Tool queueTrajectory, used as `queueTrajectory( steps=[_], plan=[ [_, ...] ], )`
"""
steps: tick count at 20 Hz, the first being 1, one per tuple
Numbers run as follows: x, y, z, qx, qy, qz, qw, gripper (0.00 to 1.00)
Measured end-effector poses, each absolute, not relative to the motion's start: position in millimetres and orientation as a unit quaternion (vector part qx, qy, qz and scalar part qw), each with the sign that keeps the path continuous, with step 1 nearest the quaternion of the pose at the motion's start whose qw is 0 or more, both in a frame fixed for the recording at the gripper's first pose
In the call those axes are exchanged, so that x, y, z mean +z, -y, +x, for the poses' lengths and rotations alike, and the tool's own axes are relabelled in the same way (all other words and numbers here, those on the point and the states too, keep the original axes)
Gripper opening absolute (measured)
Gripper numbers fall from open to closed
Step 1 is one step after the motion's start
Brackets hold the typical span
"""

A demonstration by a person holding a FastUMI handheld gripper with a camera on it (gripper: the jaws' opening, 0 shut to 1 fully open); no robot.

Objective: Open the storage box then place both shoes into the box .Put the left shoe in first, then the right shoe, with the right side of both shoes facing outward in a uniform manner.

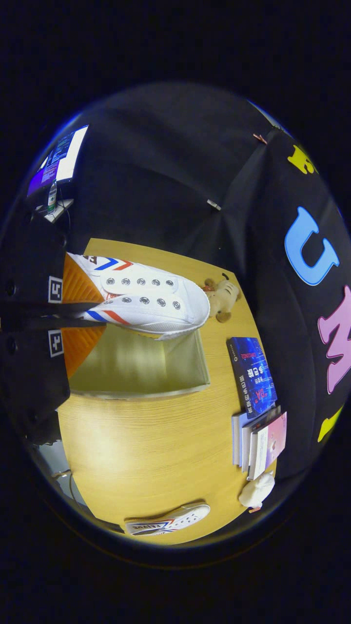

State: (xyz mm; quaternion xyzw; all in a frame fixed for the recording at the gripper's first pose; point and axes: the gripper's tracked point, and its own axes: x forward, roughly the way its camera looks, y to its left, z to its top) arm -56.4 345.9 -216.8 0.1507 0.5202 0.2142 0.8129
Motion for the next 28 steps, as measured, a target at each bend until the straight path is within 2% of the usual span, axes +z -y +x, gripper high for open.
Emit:
queueTrajectory(
  steps=[9, 13, 14, 18, 21, 28],
  plan=[
    [-305.4, -373.0, -48.4, 0.158, -0.582, 0.078, 0.794, 0.05],
    [-330.9, -377.8, -51.1, 0.157, -0.595, 0.047, 0.787, 0.06],
    [-334.6, -378.6, -52.3, 0.161, -0.594, 0.04, 0.787, 0.08],
    [-317.6, -385.1, -61.2, 0.21, -0.57, 0.029, 0.794, 0.36],
    [-280.3, -374.6, -53.4, 0.225, -0.533, 0.049, 0.814, 0.98],
    [-170.3, -285.2, -35.0, 0.216, -0.423, 0.123, 0.871, 0.99]
  ],
)
